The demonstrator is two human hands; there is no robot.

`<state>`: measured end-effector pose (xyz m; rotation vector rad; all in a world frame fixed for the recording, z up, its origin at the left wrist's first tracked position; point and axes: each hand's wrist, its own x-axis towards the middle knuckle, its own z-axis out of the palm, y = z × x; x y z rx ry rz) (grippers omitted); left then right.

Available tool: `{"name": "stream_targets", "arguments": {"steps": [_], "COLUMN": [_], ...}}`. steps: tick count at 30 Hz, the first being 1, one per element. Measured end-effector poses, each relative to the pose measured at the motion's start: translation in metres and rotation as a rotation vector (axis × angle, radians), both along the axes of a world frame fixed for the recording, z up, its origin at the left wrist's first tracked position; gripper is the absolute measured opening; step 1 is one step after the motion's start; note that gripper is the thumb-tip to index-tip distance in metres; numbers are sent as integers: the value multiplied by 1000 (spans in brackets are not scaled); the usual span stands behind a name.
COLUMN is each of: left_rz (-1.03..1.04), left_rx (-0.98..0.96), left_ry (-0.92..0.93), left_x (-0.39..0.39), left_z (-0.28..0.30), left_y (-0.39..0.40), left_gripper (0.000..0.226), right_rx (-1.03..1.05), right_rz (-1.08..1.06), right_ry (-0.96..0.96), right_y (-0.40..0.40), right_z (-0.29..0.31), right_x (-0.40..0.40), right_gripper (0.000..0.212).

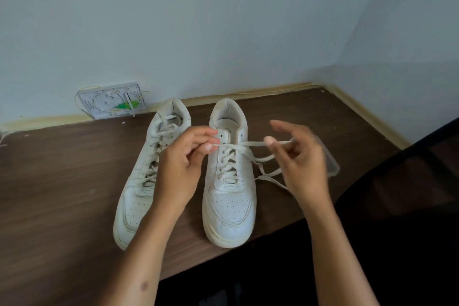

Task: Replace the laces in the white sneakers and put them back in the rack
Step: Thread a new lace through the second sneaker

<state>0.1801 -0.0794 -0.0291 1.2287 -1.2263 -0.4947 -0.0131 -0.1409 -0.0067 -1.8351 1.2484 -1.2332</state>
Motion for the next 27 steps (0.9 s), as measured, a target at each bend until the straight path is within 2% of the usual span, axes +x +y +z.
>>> {"name": "stream_targets", "arguments": {"steps": [2,4,7,9,11,13,15,19,27], "left_rz": [-25,-34,-36,18,91,66,-18,-54,-14], "left_rx": [-21,-38,-54,-71,-37,91,239,268,55], "left_ry": [-32,-59,-102,-208,-450,-692,-756,-725,-555], "left_x": [-7,-13,-21,-22,-19,-11,-7,2,15], "left_z": [2,3,3,2,-1,-5,-8,-11,-11], "left_y": [0,-1,-2,-4,-8,-10,-11,-13,-14], "left_gripper": [26,26,28,33,58,86,99,91,47], "right_rx": [83,129,109,57,-12,-70,-109,-152,-190], "right_rz": [210,303,263,176,113,93,84,73,85], "right_ry": [-70,-73,-78,-35,27,69,92,113,128], "right_y": [4,8,8,5,4,5,6,8,11], "right_z": [-2,-7,-12,-13,-14,-14,-14,-13,-14], "right_x": [13,25,30,27,23,22,21,23,32], "right_gripper": [31,29,19,12,10,9,9,9,11]}}
